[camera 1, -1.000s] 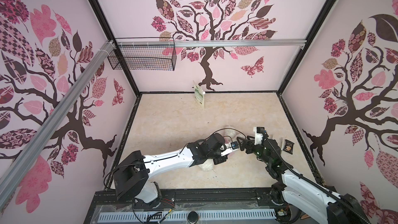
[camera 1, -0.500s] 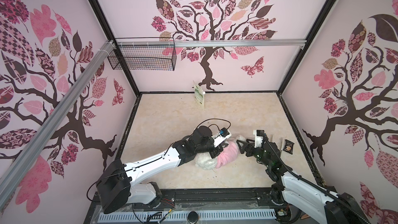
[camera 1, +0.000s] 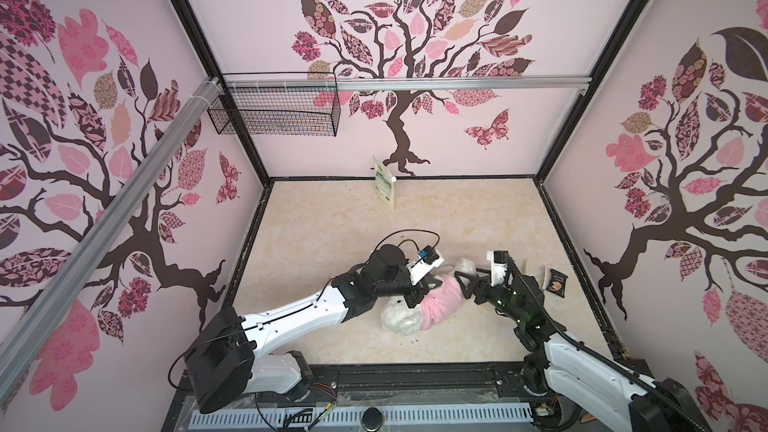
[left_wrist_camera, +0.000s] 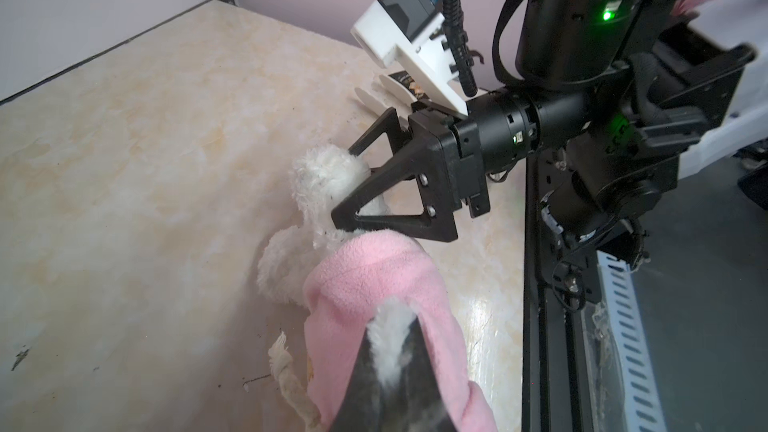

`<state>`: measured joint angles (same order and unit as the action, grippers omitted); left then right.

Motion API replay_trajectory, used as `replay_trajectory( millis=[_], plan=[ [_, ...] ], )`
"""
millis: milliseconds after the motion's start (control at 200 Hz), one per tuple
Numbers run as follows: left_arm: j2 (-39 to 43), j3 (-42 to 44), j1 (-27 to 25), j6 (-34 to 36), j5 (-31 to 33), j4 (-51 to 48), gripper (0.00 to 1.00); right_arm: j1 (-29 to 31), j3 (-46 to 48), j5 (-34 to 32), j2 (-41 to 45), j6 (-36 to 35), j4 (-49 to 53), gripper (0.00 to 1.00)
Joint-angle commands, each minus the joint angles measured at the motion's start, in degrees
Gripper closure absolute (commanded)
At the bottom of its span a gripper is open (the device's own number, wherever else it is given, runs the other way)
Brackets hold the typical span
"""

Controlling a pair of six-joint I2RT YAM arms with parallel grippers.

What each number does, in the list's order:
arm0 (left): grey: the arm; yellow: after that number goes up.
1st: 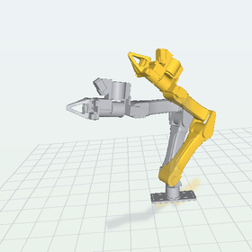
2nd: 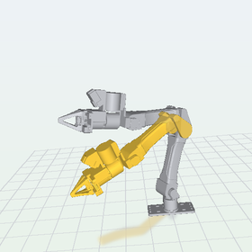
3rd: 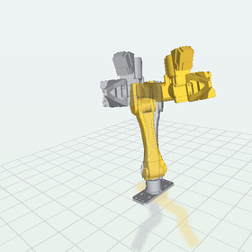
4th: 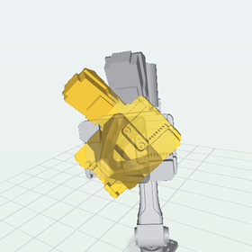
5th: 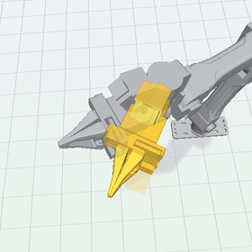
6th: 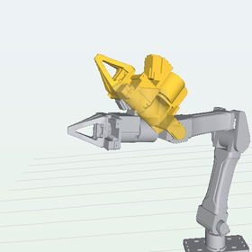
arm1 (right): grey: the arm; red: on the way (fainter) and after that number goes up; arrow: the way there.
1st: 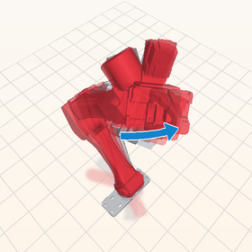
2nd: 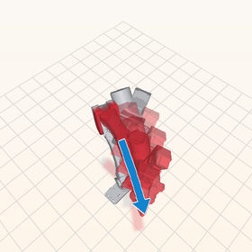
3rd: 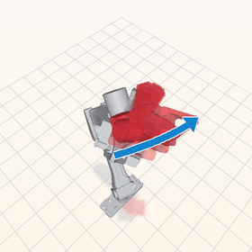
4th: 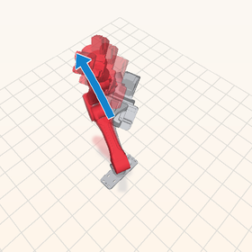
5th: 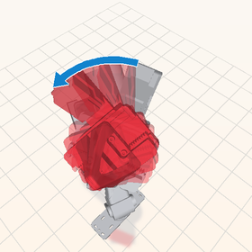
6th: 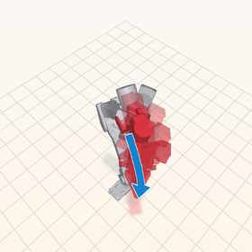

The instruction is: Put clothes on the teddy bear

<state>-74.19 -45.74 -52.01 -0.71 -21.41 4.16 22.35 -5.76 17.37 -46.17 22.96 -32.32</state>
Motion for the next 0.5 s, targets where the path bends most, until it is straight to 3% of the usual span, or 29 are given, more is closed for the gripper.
replay_trajectory(
  millis=[0, 200, 495],
  plan=[
    [3.05, 1.71, 1.99, -4.81, -4.49, 7.67, 1.0, 2.15, -3.04, 5.83, 3.45, -6.53, -1.23, 0.22],
    [4.58, 0.91, 3.63, -2.2, -0.15, 0.45, 1.0, 15.08, -4.09, -4.95, 10.79, -19.0, 1.17, 0.2],
    [5.32, 0.62, 4.11, -1.23, 1.13, -1.39, 1.0, 19.3, -8.0, -4.03, 10.01, -23.26, 3.48, 0.18]
  ],
)
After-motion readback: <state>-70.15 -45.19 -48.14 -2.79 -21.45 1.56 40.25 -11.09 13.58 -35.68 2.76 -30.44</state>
